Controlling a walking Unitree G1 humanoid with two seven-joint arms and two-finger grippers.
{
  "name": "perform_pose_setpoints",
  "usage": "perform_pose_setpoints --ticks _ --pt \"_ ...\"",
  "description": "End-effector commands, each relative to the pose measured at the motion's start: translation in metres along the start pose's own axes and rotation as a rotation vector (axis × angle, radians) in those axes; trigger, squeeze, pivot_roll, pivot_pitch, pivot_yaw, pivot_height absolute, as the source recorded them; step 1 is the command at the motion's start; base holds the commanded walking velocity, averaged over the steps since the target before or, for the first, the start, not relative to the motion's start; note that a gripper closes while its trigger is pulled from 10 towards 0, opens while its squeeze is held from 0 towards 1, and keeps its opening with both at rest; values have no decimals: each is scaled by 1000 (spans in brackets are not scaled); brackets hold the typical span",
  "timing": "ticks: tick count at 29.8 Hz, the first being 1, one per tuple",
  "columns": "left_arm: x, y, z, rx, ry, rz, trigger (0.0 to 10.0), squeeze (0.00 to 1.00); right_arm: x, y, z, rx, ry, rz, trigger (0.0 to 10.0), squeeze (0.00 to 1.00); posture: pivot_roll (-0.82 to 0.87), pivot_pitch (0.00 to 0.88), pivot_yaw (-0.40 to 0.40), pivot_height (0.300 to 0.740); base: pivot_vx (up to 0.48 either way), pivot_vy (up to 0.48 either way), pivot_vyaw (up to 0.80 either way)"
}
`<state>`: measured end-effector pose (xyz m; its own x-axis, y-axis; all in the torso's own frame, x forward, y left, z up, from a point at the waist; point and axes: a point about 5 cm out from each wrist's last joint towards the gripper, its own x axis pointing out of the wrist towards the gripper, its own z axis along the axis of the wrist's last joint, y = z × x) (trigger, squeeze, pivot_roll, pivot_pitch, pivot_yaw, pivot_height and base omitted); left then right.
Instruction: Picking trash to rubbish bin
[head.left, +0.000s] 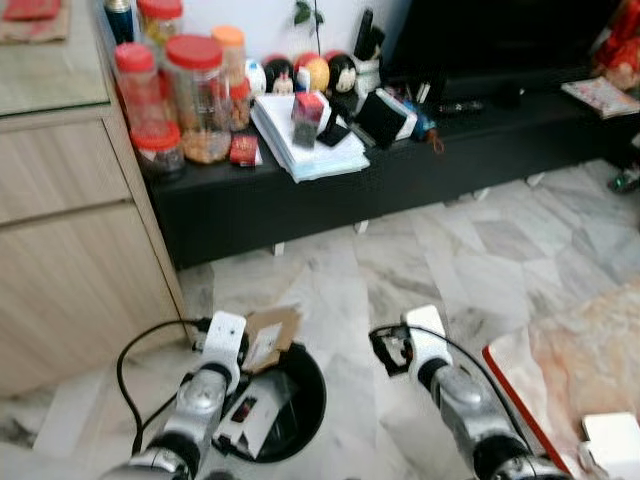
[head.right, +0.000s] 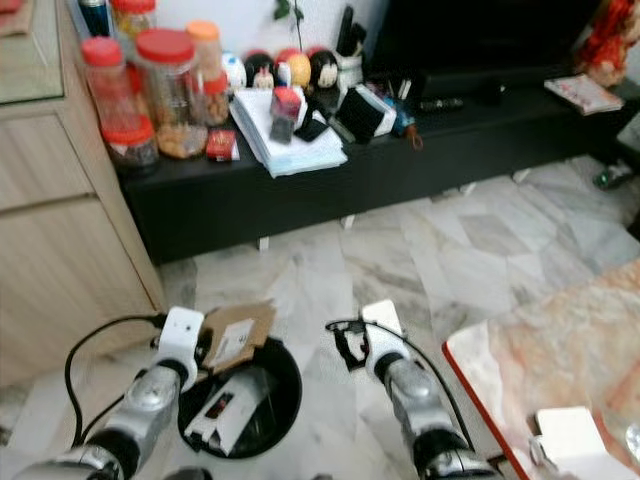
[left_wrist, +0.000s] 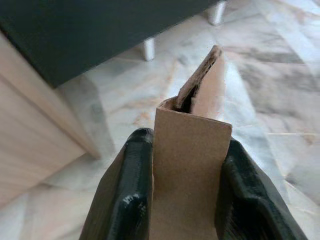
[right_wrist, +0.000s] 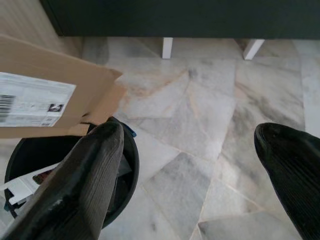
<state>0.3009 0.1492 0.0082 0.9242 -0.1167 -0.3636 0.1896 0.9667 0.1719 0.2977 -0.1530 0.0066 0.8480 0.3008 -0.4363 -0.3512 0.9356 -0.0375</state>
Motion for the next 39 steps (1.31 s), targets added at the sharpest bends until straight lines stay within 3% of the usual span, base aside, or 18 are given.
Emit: perform_pose_setpoints --ticks 1,10,15,18,25,37,38,39 --pt "0 -9 -6 21 58 -53 10000 0 -4 -5 -7 -16 41 1 10000 0 64 167 -185 740 0 0 0" --pt "6 -18 0 65 97 -95 10000 0 -7 5 -13 10 106 55 10000 0 41 172 -190 740 0 0 0" --pt "7 -26 1 132 114 -130 10000 0 -7 13 -12 43 103 71 10000 0 34 175 -191 740 0 0 0" --pt "6 -22 -2 170 131 -109 10000 0 -6 17 -8 38 104 84 10000 0 31 177 -192 740 0 0 0" --pt "6 -7 -6 129 172 -32 10000 0 -7 23 -1 37 100 108 10000 0 32 185 -199 740 0 0 0" --pt "6 -12 -5 137 174 -38 10000 0 -12 25 5 34 93 123 10000 0 22 196 -206 740 0 0 0" --pt "6 -13 -6 130 176 -37 10000 165 -13 26 5 33 91 127 10000 0 23 196 -205 740 0 0 0" --pt "5 -13 -7 119 178 -33 10000 710 -13 27 6 30 91 131 10000 0 23 197 -206 740 0 0 0"
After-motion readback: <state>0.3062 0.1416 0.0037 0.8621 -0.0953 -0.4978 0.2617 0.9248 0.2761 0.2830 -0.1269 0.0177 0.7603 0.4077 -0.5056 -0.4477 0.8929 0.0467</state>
